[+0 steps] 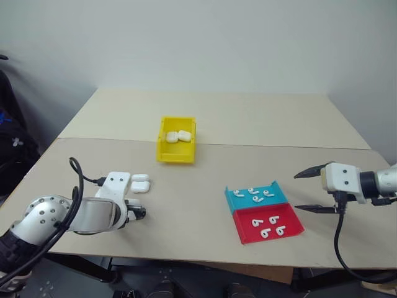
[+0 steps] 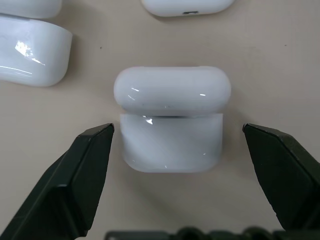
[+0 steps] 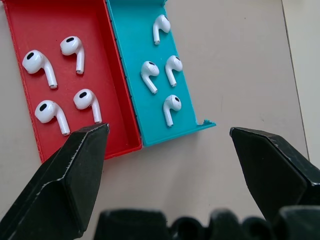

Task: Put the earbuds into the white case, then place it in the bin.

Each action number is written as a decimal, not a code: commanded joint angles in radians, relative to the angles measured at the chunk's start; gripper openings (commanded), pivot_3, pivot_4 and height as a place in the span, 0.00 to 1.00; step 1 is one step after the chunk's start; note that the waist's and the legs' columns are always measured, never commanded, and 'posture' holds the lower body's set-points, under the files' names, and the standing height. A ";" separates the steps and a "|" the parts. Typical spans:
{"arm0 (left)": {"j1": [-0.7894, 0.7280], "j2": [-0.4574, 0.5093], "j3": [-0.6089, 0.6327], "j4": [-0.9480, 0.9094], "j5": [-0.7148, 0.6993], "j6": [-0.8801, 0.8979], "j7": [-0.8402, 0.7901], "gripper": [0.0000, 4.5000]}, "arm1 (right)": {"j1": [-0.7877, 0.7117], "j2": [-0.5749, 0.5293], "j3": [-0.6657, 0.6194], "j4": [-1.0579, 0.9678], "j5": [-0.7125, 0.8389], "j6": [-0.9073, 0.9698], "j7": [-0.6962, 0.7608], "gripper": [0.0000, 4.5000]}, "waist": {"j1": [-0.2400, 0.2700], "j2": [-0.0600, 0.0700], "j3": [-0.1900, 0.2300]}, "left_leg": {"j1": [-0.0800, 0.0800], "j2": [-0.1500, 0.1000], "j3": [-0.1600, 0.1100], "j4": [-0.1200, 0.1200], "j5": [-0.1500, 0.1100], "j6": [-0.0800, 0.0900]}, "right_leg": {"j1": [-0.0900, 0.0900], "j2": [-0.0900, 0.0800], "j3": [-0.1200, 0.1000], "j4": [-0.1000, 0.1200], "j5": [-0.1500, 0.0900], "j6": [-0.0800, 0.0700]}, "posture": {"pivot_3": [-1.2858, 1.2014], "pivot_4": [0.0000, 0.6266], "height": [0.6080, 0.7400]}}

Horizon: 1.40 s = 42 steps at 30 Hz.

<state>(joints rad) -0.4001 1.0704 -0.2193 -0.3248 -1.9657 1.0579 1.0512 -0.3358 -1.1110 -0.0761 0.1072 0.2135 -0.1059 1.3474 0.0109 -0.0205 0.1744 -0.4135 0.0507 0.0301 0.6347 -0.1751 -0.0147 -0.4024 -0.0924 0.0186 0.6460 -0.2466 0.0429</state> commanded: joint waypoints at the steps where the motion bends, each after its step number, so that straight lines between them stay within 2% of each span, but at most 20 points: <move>1: -0.017 0.011 0.005 -0.002 -0.007 0.014 0.005 1.00 | -0.001 -0.017 -0.028 -0.014 -0.002 -0.014 -0.009 1.00 | 0.000 0.000 0.000 | 0.000 0.000 0.000 0.000 0.000 0.000 | 0.000 0.000 0.000 0.000 0.000 0.000 | 0.52 0.24 1.00; 4: -0.015 0.019 0.002 -0.008 -0.007 0.023 0.002 1.00 | 0.000 -0.013 -0.026 -0.017 -0.005 -0.014 -0.015 1.00 | 0.000 0.000 0.000 | 0.000 0.000 0.000 0.000 0.000 0.000 | 0.000 0.000 0.000 0.000 0.000 0.000 | 0.52 0.24 1.00; 7: -0.014 0.022 -0.004 -0.009 -0.007 0.029 -0.002 0.86 | 0.002 -0.011 -0.024 -0.013 -0.010 -0.020 -0.019 1.00 | 0.000 0.000 0.000 | 0.000 0.000 0.000 0.000 0.000 0.000 | 0.000 0.000 0.000 0.000 0.000 0.000 | 0.52 0.24 1.00; 10: -0.014 0.017 -0.004 -0.001 -0.007 0.031 -0.003 0.65 | 0.001 -0.011 -0.022 -0.010 -0.014 -0.021 -0.023 1.00 | 0.000 0.000 0.000 | 0.000 0.000 0.000 0.000 0.000 0.000 | 0.000 0.000 0.000 0.000 0.000 0.000 | 0.52 0.24 1.00; 11: -0.011 0.015 -0.002 0.000 -0.007 0.029 -0.001 0.61 | 0.002 -0.011 -0.022 -0.011 -0.015 -0.022 -0.025 1.00 | 0.000 0.000 0.000 | 0.000 0.000 0.000 0.000 0.000 0.000 | 0.000 0.000 0.000 0.000 0.000 0.000 | 0.52 0.24 1.00; 17: -0.052 0.031 -0.011 0.000 -0.007 0.030 0.030 0.61 | 0.003 -0.007 -0.024 -0.014 -0.017 -0.023 -0.032 1.00 | 0.000 0.000 0.000 | 0.000 0.000 0.000 0.000 0.000 0.000 | 0.000 0.000 0.000 0.000 0.000 0.000 | 0.52 0.24 1.00; 20: -0.109 0.078 -0.009 -0.037 -0.007 0.042 0.026 0.61 | 0.001 -0.009 -0.027 -0.013 -0.016 -0.023 -0.036 1.00 | 0.000 -0.001 0.000 | 0.000 0.000 0.000 0.000 0.000 0.000 | 0.000 0.000 0.000 0.000 0.000 0.000 | 0.52 0.24 1.00; 26: -0.174 0.250 0.077 -0.165 0.006 0.098 -0.209 0.61 | -0.032 -0.018 -0.030 0.002 -0.017 -0.028 -0.041 1.00 | -0.002 -0.001 0.001 | -0.001 0.000 0.000 -0.001 0.000 -0.001 | -0.001 0.000 0.000 -0.002 0.000 0.001 | 0.52 0.24 1.00; 30: -0.113 0.252 0.236 -0.303 0.223 0.068 -0.548 0.61 | -0.056 -0.013 -0.025 0.008 -0.019 -0.029 -0.047 1.00 | 0.000 -0.001 0.001 | -0.001 0.000 0.000 -0.002 0.000 -0.001 | -0.001 0.000 -0.001 -0.003 0.000 0.001 | 0.52 0.24 1.00; 31: -0.046 0.228 0.283 -0.375 0.391 -0.021 -0.668 0.61 | -0.062 -0.012 -0.026 0.004 -0.017 -0.026 -0.048 1.00 | -0.002 0.000 0.000 | -0.001 -0.001 0.000 -0.002 0.001 -0.001 | -0.001 0.000 -0.001 -0.003 0.000 0.001 | 0.52 0.24 1.00; 34: 0.103 0.161 0.335 -0.459 0.744 -0.238 -0.942 0.61 | -0.072 -0.016 -0.030 -0.006 -0.015 -0.029 -0.047 1.00 | -0.002 0.000 0.000 | -0.001 0.000 0.001 -0.003 0.001 -0.002 | 0.000 0.000 -0.001 -0.005 0.000 0.001 | 0.52 0.24 1.00; 36: 0.180 0.092 0.323 -0.447 0.952 -0.423 -1.108 0.61 | -0.073 -0.023 -0.032 -0.022 -0.008 -0.030 -0.036 1.00 | 0.000 0.000 0.000 | -0.001 0.000 0.001 -0.003 0.002 -0.004 | -0.001 0.000 -0.002 -0.004 0.000 0.000 | 0.52 0.24 1.00; 38: 0.241 -0.016 0.307 -0.400 1.094 -0.605 -1.262 0.61 | -0.075 -0.032 -0.037 -0.044 -0.001 -0.028 -0.026 1.00 | 0.000 0.000 0.000 | -0.001 0.000 0.001 -0.004 0.003 -0.005 | -0.001 0.000 -0.002 -0.005 0.001 0.000 | 0.52 0.24 1.00; 42: 0.308 -0.242 0.271 -0.253 1.245 -0.887 -1.503 0.61 | -0.075 -0.044 -0.044 -0.099 0.014 -0.017 -0.014 1.00 | 0.000 0.001 0.000 | -0.002 0.000 0.001 -0.004 0.003 -0.005 | -0.001 0.000 -0.001 -0.006 0.001 -0.001 | 0.52 0.24 1.00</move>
<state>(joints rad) -0.0973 0.8575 0.0542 -0.6117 -0.7787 0.2851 -0.3691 -0.3917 -1.1312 -0.0756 0.0522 0.2029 -0.1223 1.3282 0.0108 -0.0197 0.1740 -0.4152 0.0507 0.0311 0.6315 -0.1728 -0.0186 -0.4030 -0.0929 0.0173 0.6405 -0.2455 0.0424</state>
